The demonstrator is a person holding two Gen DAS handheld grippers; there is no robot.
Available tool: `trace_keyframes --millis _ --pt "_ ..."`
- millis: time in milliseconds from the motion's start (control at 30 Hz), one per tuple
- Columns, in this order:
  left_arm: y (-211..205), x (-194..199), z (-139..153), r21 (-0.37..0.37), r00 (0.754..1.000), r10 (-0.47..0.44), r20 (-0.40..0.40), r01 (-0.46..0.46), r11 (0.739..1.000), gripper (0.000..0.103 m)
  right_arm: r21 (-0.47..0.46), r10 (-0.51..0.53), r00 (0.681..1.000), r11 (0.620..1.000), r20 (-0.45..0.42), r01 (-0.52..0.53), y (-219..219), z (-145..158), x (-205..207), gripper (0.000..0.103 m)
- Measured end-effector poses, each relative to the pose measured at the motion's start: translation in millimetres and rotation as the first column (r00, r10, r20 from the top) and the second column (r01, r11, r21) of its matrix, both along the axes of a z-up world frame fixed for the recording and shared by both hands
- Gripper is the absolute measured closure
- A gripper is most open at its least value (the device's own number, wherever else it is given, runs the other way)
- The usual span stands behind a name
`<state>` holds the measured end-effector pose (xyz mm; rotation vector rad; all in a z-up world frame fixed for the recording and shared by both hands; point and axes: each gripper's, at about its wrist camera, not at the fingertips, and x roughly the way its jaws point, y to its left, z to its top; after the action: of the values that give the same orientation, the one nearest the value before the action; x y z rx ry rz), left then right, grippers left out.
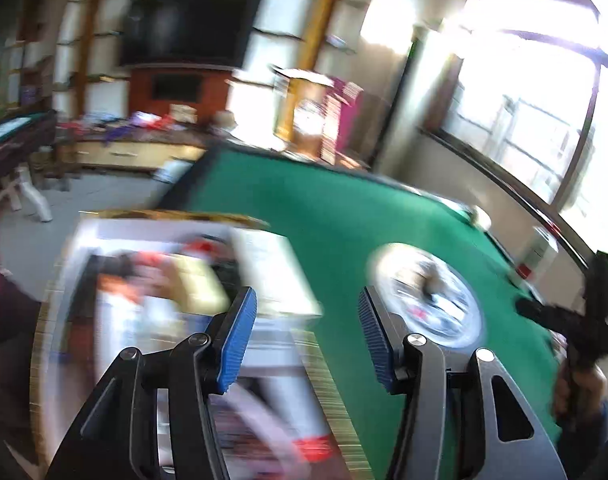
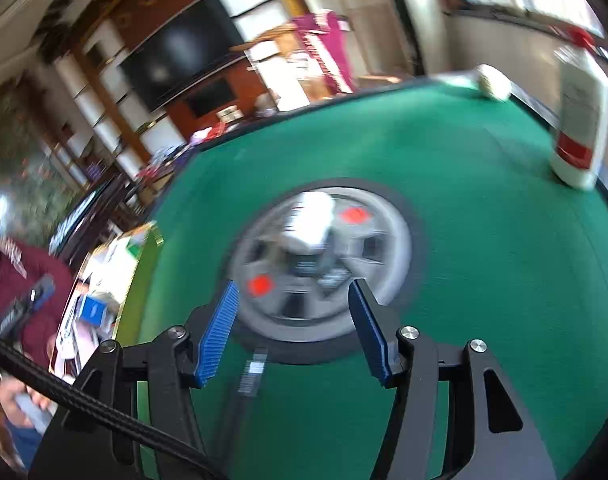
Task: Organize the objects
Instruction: 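Move both grippers back over the table items, then grasp the white pill bottle with the left gripper while the right gripper grasps the black pen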
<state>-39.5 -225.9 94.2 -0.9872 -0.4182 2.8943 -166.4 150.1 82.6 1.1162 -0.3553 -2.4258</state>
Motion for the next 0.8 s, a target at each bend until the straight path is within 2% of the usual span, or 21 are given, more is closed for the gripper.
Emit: trace_keyframes --millis 133,233,333,567,800 --pt "72 -48 -9 0.032 0.979 -0.154 0.131 0.151 0.988 0.056 -0.025 -0.019 1.000 0.999 0.008 0.020 24 5 -1 0.047" --pt "118 -89 -15 -0.006 0.957 -0.201 0.211 0.207 0.978 0.056 -0.063 -0.026 1.000 0.998 0.010 0.027 32 10 -1 0.046" --pt "149 -124 -20 -0.007 0.938 -0.224 0.266 0.234 0.972 0.056 -0.113 -0.009 1.000 0.993 0.030 0.013 41 8 -3 0.046" --pt "208 -190 -36 -0.085 0.912 -0.215 0.350 0.259 0.962 0.056 -0.177 -0.042 0.995 0.982 0.087 0.057 58 -2 -12 0.046" --pt "221 -221 -69 -0.152 0.893 -0.149 0.424 0.232 0.961 0.056 -0.195 -0.048 0.994 0.979 0.098 0.067 62 -3 -13 0.046"
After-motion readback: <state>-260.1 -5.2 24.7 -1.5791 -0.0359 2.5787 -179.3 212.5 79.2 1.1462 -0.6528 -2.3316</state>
